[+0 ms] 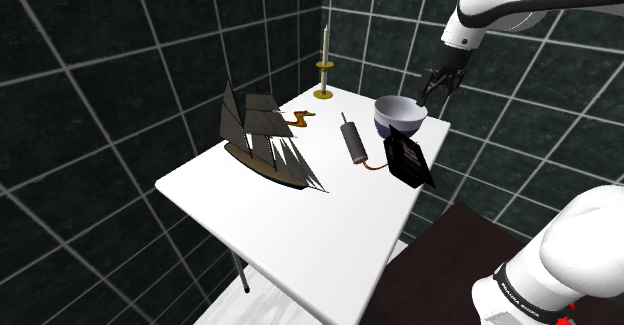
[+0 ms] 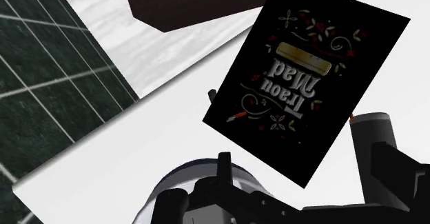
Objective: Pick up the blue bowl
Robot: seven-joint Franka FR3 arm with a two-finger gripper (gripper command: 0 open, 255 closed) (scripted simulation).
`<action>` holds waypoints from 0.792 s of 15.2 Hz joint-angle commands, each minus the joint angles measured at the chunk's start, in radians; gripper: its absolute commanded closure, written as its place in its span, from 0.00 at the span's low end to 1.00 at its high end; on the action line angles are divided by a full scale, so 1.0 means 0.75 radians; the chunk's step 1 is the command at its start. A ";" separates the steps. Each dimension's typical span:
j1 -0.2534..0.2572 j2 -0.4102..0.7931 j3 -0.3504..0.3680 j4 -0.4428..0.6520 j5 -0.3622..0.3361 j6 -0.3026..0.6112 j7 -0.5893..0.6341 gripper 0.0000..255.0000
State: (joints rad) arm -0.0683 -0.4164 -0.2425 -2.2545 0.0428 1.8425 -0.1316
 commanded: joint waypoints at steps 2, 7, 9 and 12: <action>-0.010 0.125 -0.060 0.053 0.012 0.068 -0.083 0.00; -0.026 0.358 -0.147 0.192 0.072 0.146 -0.222 0.00; -0.037 0.456 -0.176 0.259 0.108 0.167 -0.280 0.00; -0.062 0.609 -0.209 0.374 0.174 0.185 -0.367 0.00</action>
State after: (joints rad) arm -0.1081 -0.0039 -0.3903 -2.0113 0.1540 1.9798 -0.3820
